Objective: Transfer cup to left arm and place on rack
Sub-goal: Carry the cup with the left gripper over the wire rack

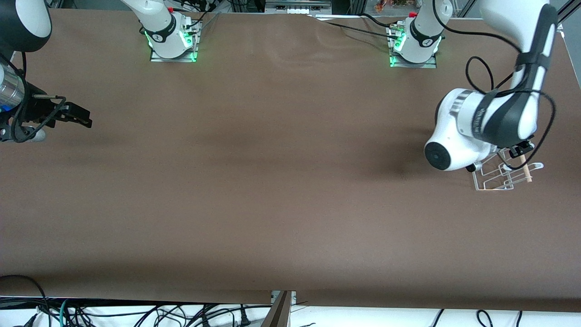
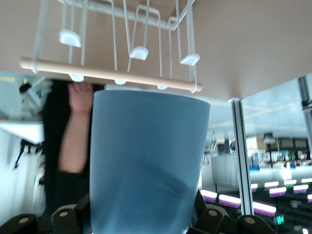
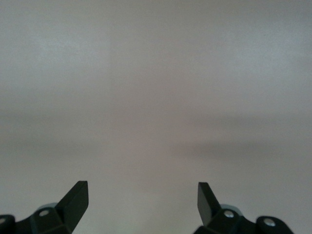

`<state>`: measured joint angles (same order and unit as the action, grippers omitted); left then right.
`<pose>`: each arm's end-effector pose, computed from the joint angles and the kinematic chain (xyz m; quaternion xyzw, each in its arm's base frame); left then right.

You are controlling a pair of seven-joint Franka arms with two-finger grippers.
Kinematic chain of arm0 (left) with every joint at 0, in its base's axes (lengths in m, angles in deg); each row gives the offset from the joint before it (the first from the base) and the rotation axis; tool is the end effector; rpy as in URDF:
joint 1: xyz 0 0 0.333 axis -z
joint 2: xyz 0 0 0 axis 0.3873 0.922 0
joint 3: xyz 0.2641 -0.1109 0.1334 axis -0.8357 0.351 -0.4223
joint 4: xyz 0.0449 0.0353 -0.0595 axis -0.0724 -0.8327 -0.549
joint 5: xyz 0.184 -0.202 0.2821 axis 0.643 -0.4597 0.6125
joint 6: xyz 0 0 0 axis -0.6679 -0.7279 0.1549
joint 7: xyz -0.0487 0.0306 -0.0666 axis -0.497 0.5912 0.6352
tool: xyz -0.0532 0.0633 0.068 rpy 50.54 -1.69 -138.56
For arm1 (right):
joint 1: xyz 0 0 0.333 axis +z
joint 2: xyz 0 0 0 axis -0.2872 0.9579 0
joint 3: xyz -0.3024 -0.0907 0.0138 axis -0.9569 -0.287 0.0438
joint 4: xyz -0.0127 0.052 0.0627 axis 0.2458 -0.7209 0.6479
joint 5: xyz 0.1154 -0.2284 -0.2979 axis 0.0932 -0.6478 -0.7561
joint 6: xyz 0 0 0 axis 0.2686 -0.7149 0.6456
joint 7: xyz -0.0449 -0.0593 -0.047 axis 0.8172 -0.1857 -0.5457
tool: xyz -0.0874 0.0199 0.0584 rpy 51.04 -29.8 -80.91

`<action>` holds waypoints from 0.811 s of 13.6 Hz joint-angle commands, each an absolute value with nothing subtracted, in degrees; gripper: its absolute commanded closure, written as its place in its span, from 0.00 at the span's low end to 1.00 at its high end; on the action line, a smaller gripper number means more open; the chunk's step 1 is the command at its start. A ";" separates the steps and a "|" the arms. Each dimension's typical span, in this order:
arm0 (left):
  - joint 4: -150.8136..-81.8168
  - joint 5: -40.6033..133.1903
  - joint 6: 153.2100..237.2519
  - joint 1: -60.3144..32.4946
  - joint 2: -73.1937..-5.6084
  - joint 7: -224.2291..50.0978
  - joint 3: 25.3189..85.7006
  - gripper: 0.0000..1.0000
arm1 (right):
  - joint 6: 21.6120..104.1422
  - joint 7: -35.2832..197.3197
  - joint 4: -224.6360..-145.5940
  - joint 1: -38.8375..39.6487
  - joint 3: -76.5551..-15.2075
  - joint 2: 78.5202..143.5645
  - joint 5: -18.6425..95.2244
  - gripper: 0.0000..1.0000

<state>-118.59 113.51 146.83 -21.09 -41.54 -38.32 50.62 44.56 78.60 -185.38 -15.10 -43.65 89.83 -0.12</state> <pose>0.5682 -0.0238 0.3493 -0.6632 0.4395 0.5057 0.3337 0.5673 -0.0182 0.5373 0.9991 0.0106 -0.0382 0.0125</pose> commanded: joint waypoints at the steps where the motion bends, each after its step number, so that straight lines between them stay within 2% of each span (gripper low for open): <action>1: -133.08 118.90 152.91 -21.03 -48.21 -44.64 50.89 1.00 | 44.99 78.45 -185.94 -13.63 -42.72 89.33 -1.10 0.01; 5: -145.60 123.21 157.51 -21.29 -53.50 -52.56 50.81 1.00 | 40.86 78.10 -183.83 -9.58 -42.45 89.69 -1.10 0.01; 11: -151.68 125.94 161.56 -22.78 -53.33 -59.06 50.81 1.00 | 40.95 72.92 -183.30 -7.55 -41.40 89.95 -1.10 0.01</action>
